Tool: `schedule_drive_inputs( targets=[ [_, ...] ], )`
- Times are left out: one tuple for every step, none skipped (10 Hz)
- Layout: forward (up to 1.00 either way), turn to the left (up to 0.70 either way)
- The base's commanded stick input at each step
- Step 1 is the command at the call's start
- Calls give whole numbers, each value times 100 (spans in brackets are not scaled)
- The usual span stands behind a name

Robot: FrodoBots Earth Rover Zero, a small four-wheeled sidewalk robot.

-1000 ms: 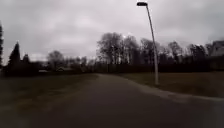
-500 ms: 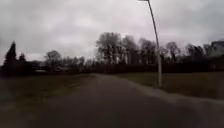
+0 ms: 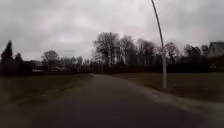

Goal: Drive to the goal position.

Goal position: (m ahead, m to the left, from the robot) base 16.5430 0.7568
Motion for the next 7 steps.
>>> schedule_drive_inputs(
  targets=[
    [100,0],
    [100,0],
    [100,0],
    [100,0],
    [100,0],
    [100,7],
    [100,28]
  ],
)
